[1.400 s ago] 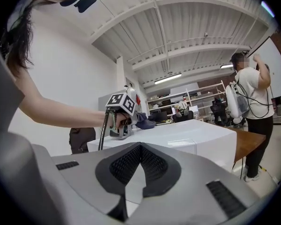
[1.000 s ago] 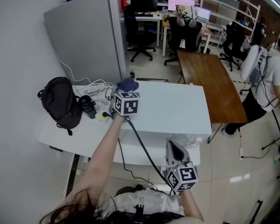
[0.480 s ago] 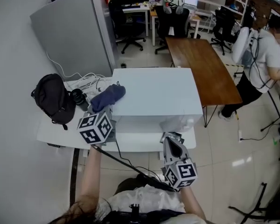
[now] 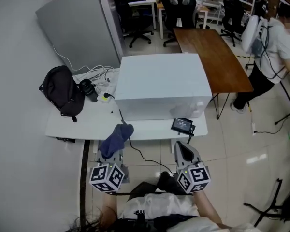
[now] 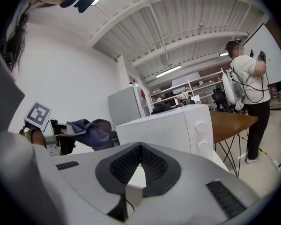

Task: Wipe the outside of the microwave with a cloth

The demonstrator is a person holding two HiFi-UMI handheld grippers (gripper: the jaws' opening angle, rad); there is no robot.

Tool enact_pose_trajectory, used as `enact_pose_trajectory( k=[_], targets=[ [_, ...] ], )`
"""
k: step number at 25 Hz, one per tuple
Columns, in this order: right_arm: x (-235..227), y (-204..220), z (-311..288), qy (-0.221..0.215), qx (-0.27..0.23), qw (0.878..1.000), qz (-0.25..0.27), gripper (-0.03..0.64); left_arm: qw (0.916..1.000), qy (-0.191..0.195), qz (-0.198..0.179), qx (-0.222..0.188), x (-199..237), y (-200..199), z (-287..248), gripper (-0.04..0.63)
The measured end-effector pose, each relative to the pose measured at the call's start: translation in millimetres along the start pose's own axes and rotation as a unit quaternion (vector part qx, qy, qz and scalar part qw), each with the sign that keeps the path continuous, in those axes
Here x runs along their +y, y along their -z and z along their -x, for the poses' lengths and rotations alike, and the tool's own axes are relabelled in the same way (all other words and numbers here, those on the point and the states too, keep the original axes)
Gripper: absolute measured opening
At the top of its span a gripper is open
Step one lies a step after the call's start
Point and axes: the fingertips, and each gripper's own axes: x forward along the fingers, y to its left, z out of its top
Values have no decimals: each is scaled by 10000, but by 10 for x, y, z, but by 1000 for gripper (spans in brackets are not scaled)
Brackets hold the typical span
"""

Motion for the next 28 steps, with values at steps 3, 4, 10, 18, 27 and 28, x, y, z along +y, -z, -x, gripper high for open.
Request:
enact_pose_trajectory(
  k=[3,4,10,18,27,28],
  targets=[
    [106,22,161,73,-78,9999,103,23,9999,75,69,28,34,133,300,49],
    [147,19,225,142,-109,9998,114,23,9999,123,23,28,40,166,399,49],
    [384,42,618,558,-267,9974,374,23,9987,395,-282,-150,44,284,1081,49],
    [796,20,895,621,-541,9957,426,23,9970,720,-191,-205,-30,400,1579,49],
    [998,228,1222,388,-362,9986,26,24,9957,752,-533,-64,-193,578,1824,49],
    [996,237,1257,341,-347,9988,18,23,9961,696,-535,-60,-207,593,1831,49]
  ],
)
